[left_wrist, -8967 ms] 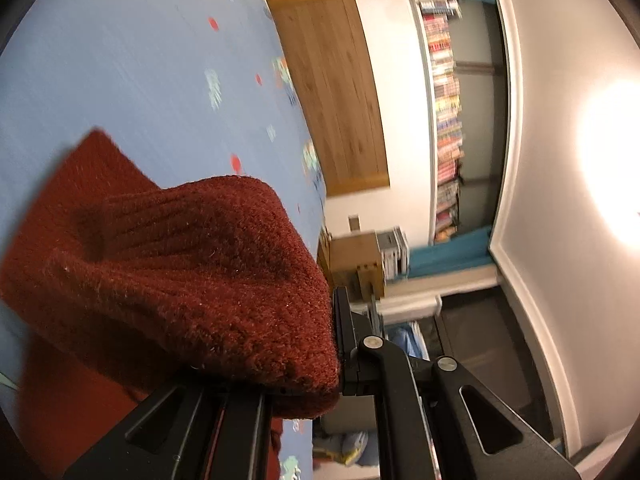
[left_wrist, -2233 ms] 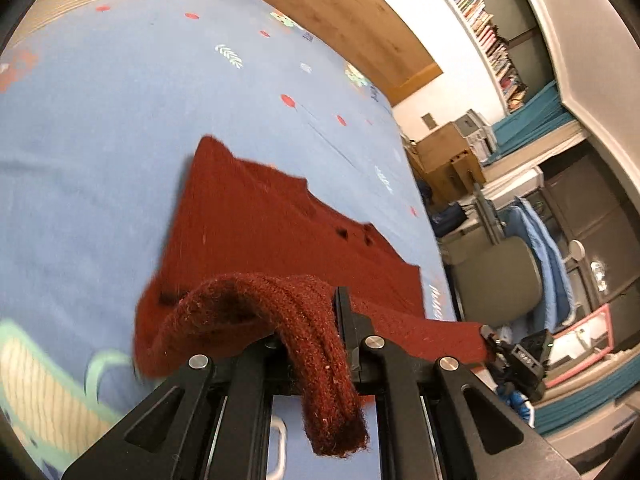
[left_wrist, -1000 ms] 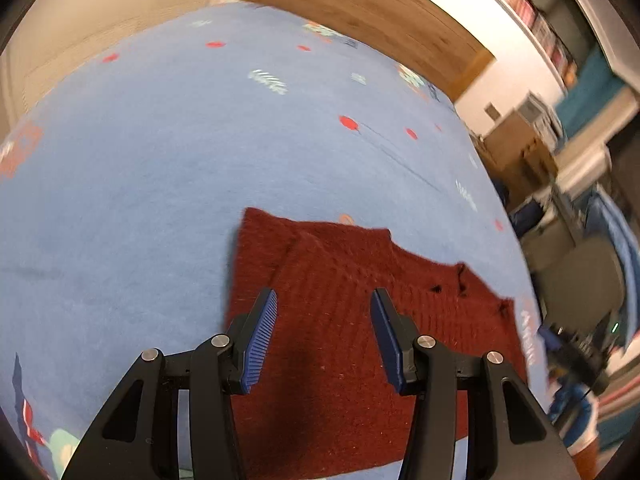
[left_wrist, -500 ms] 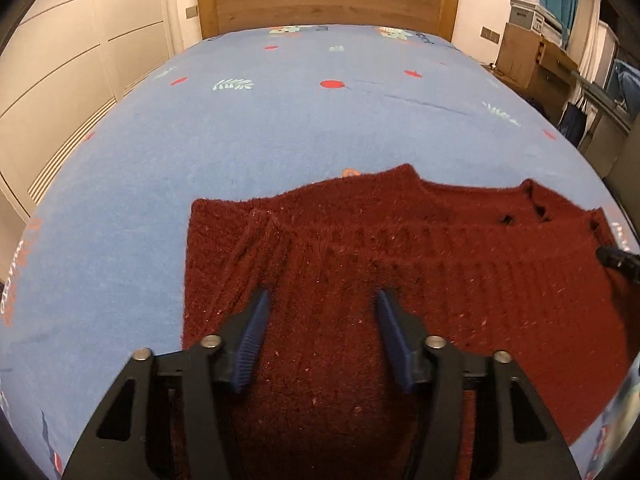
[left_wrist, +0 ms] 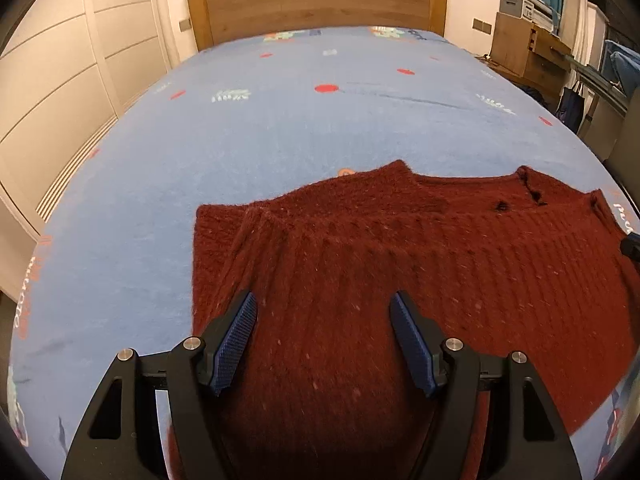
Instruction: Fold small clothes
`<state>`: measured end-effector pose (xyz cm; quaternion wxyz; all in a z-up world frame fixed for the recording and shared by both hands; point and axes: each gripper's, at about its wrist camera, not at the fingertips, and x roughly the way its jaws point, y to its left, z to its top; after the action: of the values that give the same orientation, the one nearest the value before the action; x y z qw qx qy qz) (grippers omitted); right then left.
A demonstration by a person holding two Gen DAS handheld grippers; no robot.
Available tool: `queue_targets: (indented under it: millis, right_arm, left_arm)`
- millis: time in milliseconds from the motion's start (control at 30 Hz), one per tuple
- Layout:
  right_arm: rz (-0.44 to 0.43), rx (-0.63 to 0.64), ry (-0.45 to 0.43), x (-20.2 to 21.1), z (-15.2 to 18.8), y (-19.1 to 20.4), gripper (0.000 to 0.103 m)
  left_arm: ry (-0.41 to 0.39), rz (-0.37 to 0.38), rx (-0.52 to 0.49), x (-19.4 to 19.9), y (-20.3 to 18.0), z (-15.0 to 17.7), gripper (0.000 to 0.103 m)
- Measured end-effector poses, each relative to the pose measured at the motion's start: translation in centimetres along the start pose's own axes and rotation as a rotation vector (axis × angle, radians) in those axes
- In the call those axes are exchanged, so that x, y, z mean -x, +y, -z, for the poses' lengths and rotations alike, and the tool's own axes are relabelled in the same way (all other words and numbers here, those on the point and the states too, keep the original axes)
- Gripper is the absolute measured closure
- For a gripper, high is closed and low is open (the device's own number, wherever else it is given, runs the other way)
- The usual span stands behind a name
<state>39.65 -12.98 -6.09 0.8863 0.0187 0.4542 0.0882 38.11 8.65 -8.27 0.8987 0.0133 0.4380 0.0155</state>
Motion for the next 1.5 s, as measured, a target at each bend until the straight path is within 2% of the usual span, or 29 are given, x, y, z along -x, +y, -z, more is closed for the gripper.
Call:
queue_targets:
  millis: [167,400,633,867,1133,1367,1500]
  right_arm:
    - [-0.03,0.022,-0.001,1.3,1.9,1.3,0.048]
    - [-0.031,0.037,0.013,0.9,4.0,2.2,0.048]
    - [-0.013,0.064,0.009,0.4,4.4,2.1,0.048]
    - [0.02,0.033,0.007,1.0,4.7,0.9,0.048]
    - [0.001,0.062,0.003,1.9,5.6,2.6,0.047]
    - [0.044,0.016,0.044,2.0,6.5,0.5,0.047]
    - [0.05,-0.019,0.014,3.4,6.5,-0.2,0.047]
  left_arm:
    - [-0.029,0.003,0.006,1.7,-0.7,1.4,0.039]
    - [-0.032,-0.008,-0.013,2.0,-1.9,3.3,0.039]
    - [-0.04,-0.011,-0.01,1.6,-2.2,3.8,0.039]
    - [-0.043,-0.011,-0.01,1.5,-2.3,3.8,0.039]
    - [-0.052,-0.023,0.008,2.9,-2.0,4.6,0.039]
    - [-0.033,-0.037,0.045,4.3,-0.9,5.8,0.039]
    - [-0.061,-0.041,0.068,6.2,-0.7,6.1,0.039]
